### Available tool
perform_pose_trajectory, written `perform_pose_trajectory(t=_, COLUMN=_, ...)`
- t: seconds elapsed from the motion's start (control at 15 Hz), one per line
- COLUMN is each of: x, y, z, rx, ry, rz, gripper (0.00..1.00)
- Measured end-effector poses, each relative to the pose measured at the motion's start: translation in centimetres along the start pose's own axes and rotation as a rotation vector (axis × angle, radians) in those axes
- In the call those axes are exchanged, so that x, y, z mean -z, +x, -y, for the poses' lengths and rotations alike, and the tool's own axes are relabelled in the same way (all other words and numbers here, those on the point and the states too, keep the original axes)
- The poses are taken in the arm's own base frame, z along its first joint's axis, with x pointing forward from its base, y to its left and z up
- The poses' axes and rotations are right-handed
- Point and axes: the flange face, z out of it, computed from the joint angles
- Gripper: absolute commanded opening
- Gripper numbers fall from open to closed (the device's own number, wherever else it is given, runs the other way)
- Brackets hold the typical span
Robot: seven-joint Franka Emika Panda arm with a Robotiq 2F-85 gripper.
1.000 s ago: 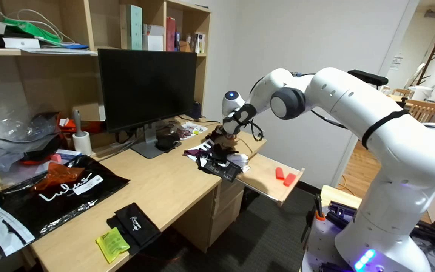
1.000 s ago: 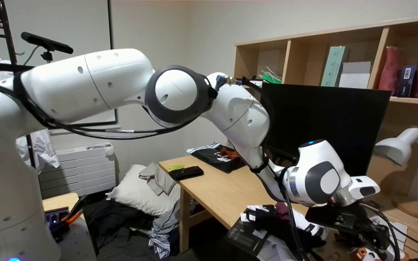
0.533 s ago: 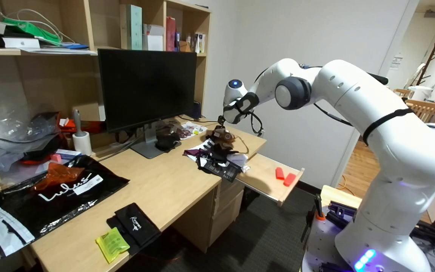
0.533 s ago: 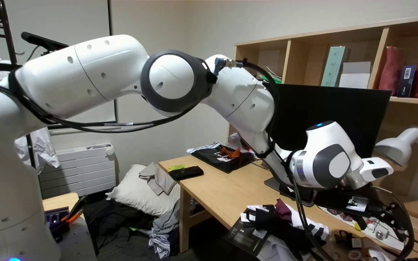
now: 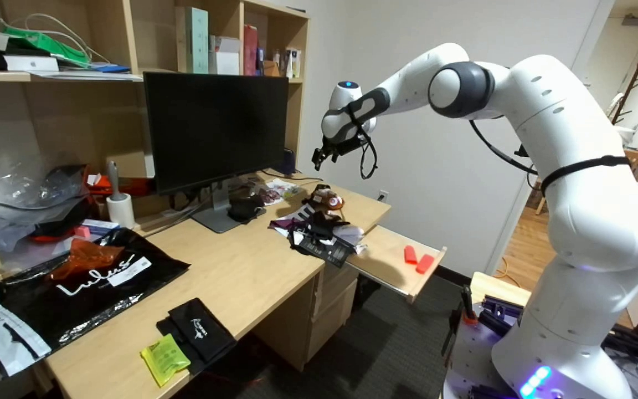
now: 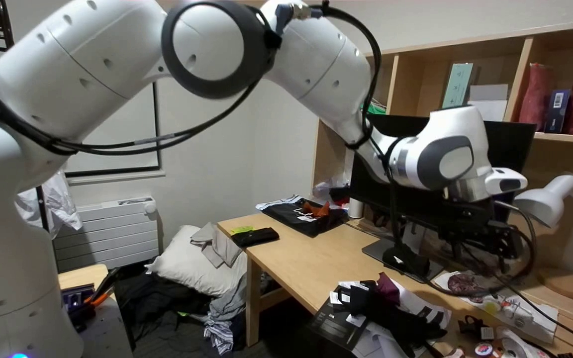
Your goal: Move the object to the right
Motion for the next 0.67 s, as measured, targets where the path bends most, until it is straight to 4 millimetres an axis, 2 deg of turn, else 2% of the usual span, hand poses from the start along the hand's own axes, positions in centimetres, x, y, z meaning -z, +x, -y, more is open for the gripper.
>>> perform_pose_trajectory(t=0.2, x=5.9, y=-0.2, z=4.3, rx=0.021, ry=0.117, rz=0.106, gripper=1.0)
perform_pose_trajectory(t=0.33, x=8.5, y=-1.7, z=7.9, rx=0.047, ry=0.177, rz=0.198, gripper=1.0)
perform_pose_trajectory(t=0.47, x=10.1, y=-3.6, z=11.7, rx=0.09, ry=0.202, rz=0.271, gripper=1.0)
perform_pose_trajectory(t=0.67, x=10.7, y=-7.0, z=16.5, rx=0.122, ry=0.209, rz=0.337, gripper=1.0)
